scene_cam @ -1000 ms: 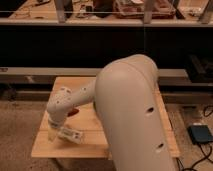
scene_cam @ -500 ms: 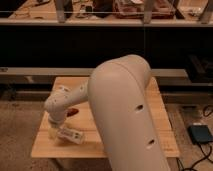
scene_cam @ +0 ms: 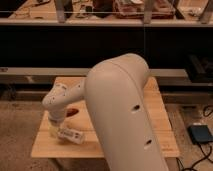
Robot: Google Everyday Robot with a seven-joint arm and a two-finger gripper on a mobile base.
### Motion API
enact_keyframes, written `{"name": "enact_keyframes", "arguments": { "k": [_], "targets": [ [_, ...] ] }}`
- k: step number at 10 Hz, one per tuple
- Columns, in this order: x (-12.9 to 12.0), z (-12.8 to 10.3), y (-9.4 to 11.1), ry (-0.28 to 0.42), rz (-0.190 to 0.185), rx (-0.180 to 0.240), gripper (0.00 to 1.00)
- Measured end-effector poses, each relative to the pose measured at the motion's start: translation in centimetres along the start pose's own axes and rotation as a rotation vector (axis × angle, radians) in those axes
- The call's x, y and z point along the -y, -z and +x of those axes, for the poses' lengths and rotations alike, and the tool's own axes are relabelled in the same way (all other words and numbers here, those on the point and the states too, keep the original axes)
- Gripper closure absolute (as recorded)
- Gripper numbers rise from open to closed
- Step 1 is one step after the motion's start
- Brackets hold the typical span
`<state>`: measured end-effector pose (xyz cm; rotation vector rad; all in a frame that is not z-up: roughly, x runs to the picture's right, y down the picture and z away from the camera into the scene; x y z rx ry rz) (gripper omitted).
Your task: Stand the bottle upright
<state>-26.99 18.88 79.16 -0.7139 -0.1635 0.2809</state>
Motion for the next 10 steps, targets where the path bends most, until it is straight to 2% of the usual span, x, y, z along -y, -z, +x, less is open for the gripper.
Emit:
{"name": "enact_keyframes", "arguments": {
  "k": [6,10],
  "targets": [
    [-1.0,0.4,-0.5,0.009,0.0,-0.064,0.26],
    [-0.4,1.2,-0.9,-0.002,0.034,-0.106,0.26]
  ]
}}
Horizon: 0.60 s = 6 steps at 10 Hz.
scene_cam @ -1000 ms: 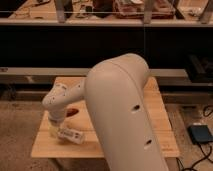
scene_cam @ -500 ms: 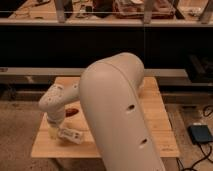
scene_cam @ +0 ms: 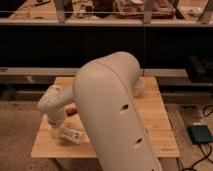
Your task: Stand the bottle upright
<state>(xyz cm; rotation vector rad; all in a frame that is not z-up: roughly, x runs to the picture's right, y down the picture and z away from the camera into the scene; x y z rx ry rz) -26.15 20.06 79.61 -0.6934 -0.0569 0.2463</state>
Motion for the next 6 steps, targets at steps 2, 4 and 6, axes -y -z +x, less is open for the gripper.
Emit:
{"name": "enact_keyframes", "arguments": {
  "k": [2,4,6],
  "targets": [
    [-0.2,0.02,-0.36,-0.002,0.001,-0.009,0.26],
    [-0.43,-0.11,-0.81,-0.008,-0.001,-0.004,0.26],
    [-0.53,-0.11,-1.15,-0.011,-0.003,0.001,0.26]
  ]
}}
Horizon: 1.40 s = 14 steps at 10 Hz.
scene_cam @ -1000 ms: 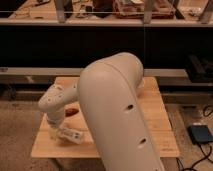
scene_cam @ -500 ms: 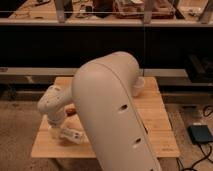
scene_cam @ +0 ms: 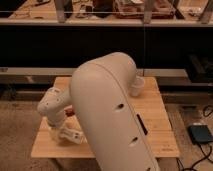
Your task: Stand the bottle upright
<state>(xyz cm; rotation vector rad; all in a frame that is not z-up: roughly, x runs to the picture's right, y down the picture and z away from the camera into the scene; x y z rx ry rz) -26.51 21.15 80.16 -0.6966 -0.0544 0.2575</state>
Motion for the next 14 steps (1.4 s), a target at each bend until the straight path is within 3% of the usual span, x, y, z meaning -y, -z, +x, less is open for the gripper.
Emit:
{"name": "enact_keyframes", "arguments": {
  "k": [4,14],
  "targets": [
    [-0.32,0.19,-0.56,-0.015,-0.016,0.026,0.26],
    [0.28,0.07,-0.89,-0.01,-0.021,0.022,0.26]
  ]
}}
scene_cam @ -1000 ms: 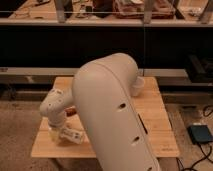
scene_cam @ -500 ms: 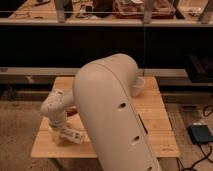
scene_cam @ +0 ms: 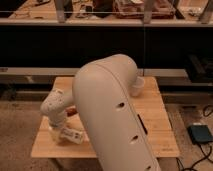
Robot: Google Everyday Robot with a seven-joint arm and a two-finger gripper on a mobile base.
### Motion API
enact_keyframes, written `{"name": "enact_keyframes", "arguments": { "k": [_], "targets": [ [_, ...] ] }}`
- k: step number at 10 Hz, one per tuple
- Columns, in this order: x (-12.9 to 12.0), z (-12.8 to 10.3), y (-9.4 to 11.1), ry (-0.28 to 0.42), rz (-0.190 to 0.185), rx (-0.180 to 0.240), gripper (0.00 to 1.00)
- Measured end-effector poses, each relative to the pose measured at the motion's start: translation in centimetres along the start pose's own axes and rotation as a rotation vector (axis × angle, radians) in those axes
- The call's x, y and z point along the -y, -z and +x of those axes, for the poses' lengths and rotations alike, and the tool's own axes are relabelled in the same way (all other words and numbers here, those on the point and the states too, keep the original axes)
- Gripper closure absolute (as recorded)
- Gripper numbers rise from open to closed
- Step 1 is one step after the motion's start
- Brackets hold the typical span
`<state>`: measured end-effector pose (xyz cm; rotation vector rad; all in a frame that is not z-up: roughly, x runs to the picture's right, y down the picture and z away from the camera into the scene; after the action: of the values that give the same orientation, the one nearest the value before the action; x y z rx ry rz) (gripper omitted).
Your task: Stand the bottle upright
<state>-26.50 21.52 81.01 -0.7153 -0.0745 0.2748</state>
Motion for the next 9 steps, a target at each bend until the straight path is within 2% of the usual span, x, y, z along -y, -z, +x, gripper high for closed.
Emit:
{"name": "enact_keyframes", "arguments": {
  "k": [5,9],
  "targets": [
    [0.27,0.46,-0.09,0.001,-0.002,-0.034,0.26],
    [0.14,0.73,-0.37,0.018,0.004,-0.085,0.26]
  ]
}}
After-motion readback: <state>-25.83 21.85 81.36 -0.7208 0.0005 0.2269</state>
